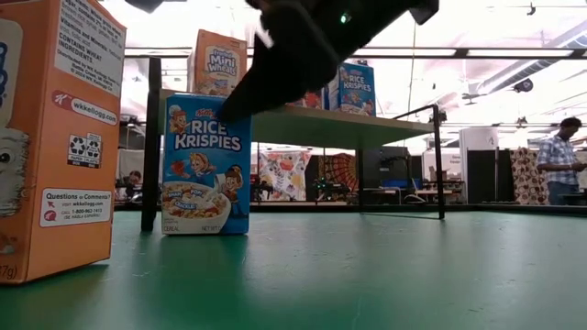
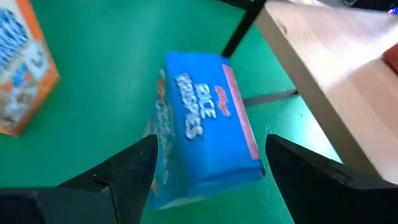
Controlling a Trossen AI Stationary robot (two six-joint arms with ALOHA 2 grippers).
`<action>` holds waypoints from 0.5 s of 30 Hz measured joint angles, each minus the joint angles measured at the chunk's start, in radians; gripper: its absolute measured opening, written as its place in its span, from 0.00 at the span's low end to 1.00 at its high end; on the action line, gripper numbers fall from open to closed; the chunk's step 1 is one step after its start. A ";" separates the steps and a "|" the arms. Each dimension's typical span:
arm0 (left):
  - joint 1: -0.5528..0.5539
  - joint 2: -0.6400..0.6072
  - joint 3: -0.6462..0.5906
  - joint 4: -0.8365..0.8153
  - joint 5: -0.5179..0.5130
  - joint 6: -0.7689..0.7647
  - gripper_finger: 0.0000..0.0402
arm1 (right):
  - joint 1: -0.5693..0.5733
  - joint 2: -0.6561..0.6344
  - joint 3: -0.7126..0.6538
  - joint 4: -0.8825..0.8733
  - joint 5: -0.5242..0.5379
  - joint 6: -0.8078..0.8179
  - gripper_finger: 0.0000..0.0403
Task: Stack cereal on shelf
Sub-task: Put the blue cereal box on the shelf aligned with other blue cereal boxes
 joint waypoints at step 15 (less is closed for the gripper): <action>0.000 0.017 0.000 0.004 0.000 0.002 0.00 | -0.032 -0.003 -0.001 0.013 -0.131 0.031 0.50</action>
